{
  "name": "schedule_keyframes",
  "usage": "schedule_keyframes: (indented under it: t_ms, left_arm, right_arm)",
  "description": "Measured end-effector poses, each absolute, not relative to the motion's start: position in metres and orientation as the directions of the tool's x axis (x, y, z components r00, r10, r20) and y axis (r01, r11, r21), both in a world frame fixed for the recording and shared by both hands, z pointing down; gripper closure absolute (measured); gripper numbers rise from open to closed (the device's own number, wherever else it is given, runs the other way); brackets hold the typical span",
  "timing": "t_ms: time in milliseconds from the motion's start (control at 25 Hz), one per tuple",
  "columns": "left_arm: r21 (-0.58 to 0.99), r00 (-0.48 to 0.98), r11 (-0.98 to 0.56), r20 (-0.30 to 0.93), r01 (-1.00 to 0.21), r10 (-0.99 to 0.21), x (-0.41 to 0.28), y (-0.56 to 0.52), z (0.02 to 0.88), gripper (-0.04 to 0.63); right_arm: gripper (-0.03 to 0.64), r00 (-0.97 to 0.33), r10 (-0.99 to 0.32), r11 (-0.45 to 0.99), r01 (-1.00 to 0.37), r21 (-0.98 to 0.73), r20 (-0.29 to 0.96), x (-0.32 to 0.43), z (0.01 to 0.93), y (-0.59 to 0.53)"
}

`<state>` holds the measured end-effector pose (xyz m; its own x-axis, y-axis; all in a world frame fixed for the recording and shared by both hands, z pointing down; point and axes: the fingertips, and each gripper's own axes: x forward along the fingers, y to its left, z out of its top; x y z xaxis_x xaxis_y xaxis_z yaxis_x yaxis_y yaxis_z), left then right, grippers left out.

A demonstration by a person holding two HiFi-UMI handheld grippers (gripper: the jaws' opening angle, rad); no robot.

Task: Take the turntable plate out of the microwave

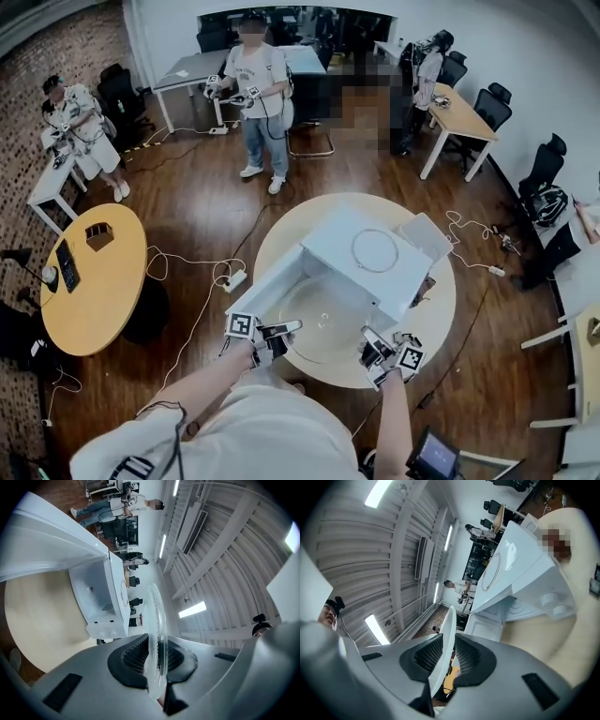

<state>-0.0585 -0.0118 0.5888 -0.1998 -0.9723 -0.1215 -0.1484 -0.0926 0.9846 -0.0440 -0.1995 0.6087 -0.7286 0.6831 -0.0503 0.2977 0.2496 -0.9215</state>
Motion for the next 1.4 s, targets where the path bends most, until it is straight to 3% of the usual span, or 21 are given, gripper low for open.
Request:
schedule_keyframes:
  t_ms: [520, 1160, 1400]
  left_arm:
    - [0.984, -0.129, -0.104, -0.123, -0.146, -0.984, -0.071, 0.001, 0.587, 0.560]
    - [0.976, -0.118, -0.145, -0.165, -0.160, -0.979, -0.099, 0.061, 0.586, 0.560]
    - [0.981, -0.108, -0.161, -0.172, -0.103, -0.979, -0.099, 0.065, 0.586, 0.560]
  right_arm:
    - [0.538, -0.826, 0.564, 0.316, 0.243, -0.917, -0.025, -0.024, 0.606, -0.200]
    - [0.538, -0.897, 0.442, 0.301, 0.168, -0.939, -0.019, -0.006, 0.602, -0.121]
    - [0.538, -0.901, 0.434, 0.326, 0.166, -0.931, -0.009, -0.001, 0.603, -0.105]
